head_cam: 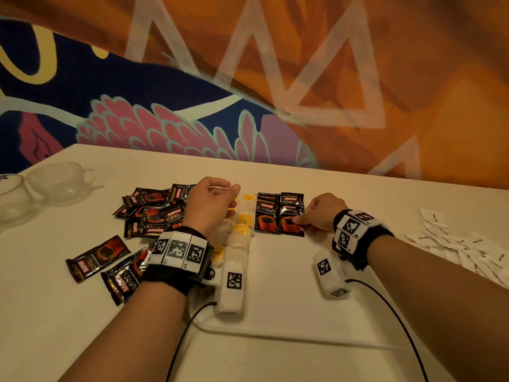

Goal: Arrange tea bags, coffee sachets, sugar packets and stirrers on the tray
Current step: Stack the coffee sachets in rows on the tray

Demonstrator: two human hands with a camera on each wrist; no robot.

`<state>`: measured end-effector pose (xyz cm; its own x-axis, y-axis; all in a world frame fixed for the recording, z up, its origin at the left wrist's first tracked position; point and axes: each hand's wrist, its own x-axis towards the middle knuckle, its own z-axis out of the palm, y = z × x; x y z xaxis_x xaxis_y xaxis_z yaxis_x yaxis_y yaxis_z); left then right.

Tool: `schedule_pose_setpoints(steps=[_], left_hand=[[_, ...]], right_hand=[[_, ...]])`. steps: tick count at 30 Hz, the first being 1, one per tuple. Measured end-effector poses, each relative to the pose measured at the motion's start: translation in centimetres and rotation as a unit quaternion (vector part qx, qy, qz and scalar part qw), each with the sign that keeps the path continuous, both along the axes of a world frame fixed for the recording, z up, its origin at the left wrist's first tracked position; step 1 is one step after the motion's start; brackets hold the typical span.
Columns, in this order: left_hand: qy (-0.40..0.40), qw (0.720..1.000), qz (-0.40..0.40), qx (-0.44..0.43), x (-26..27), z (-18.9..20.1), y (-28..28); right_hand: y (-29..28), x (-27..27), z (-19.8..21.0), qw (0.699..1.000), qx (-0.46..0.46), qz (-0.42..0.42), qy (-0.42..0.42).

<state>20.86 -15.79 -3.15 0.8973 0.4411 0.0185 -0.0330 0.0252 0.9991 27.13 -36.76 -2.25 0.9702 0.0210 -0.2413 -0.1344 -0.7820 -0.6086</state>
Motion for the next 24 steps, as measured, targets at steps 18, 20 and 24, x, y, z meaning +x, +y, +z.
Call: schedule_pose_setpoints(steps=[18,20,24], left_hand=[[0.111,0.945,0.074,0.300,-3.5,4.7,9.5],[0.202,0.877,0.054,0.432,-3.7,4.1,10.6],[0.355,0.738,-0.177,0.546,-3.6,2.2,10.9]], right_hand=[[2.3,-1.5,2.6,0.987,0.007,0.096,-0.125],[3.4,-1.9,2.9,0.985,0.006,0.119,-0.125],[5.1,-3.0,3.3,0.982,0.015,0.153,-0.112]])
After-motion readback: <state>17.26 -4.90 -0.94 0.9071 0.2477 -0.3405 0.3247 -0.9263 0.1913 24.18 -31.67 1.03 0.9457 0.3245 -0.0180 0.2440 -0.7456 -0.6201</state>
